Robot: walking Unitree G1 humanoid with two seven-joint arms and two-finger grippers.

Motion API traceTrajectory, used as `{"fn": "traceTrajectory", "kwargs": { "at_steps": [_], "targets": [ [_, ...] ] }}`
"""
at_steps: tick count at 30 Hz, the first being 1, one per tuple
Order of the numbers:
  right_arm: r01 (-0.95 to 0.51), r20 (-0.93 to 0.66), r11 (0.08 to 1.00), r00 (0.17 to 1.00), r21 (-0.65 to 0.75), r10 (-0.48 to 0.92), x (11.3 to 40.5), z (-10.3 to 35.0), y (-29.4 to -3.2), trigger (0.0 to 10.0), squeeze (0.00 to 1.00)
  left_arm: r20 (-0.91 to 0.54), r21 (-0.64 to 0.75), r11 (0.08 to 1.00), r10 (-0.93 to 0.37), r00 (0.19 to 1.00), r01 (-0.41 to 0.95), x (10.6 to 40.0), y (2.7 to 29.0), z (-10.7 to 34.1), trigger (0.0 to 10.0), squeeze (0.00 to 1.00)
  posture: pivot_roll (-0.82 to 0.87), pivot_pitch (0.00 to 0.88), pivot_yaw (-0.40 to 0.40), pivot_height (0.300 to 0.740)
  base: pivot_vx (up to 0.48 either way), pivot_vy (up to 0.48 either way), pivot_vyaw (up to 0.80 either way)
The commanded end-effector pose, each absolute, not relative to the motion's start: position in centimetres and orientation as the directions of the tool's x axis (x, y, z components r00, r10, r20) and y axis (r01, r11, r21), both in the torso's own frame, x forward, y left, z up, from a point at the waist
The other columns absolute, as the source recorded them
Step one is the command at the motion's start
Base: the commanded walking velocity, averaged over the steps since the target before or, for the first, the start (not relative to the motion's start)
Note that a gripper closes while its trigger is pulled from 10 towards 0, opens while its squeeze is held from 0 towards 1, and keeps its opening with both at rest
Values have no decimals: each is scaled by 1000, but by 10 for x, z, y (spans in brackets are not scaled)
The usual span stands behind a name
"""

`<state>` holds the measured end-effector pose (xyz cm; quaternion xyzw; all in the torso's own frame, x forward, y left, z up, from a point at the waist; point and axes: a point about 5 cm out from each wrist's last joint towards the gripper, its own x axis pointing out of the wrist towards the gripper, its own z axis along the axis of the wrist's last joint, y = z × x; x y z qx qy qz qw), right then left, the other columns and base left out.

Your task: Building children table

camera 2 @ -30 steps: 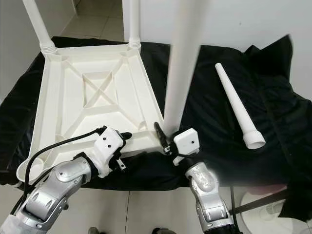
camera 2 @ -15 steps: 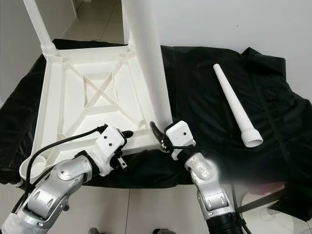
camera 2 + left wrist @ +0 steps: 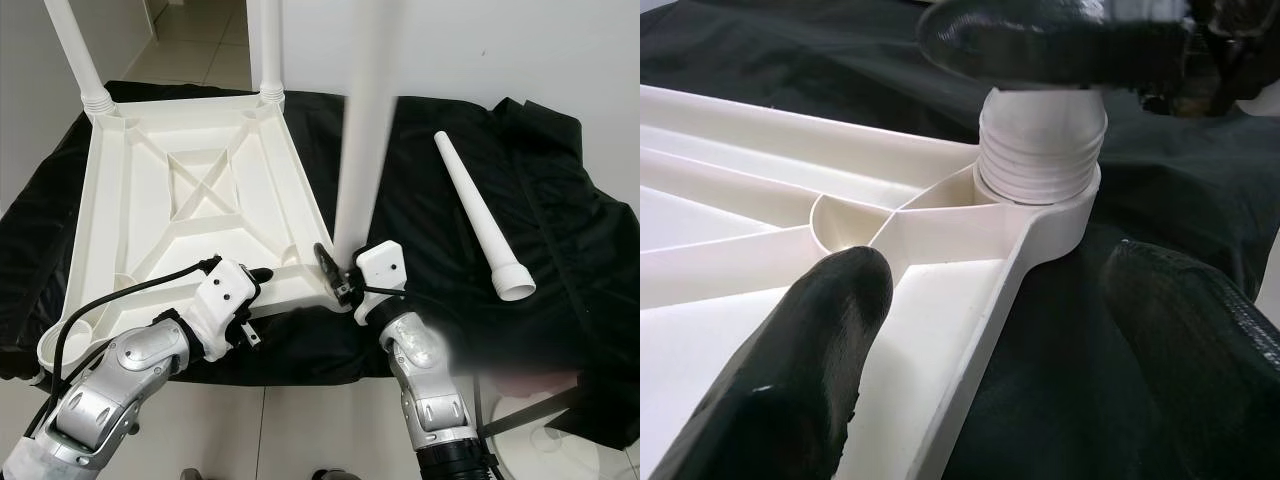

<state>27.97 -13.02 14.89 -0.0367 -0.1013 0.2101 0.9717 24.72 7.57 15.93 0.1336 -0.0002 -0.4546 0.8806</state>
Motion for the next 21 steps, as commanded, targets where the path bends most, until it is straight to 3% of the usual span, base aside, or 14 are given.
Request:
{"fn": "traceTrajectory", "kwargs": {
  "at_steps": [1,13,21],
  "targets": [
    [-374,-66,927,926,-32,371,273,101,-137,10000,0,-129,240,554,-796,591,797,246,77,158,10000,0,18,146,-12,740,0,0,0],
    [-295,-117,952,945,84,304,274,96,-138,10000,0,-130,237,554,-796,591,798,246,75,158,10000,0,18,147,-19,740,0,0,0],
    [-290,-124,957,949,32,291,280,99,-142,10000,0,-126,237,559,-793,596,794,246,75,157,10000,0,20,142,-25,740,0,0,0]
  ]
}}
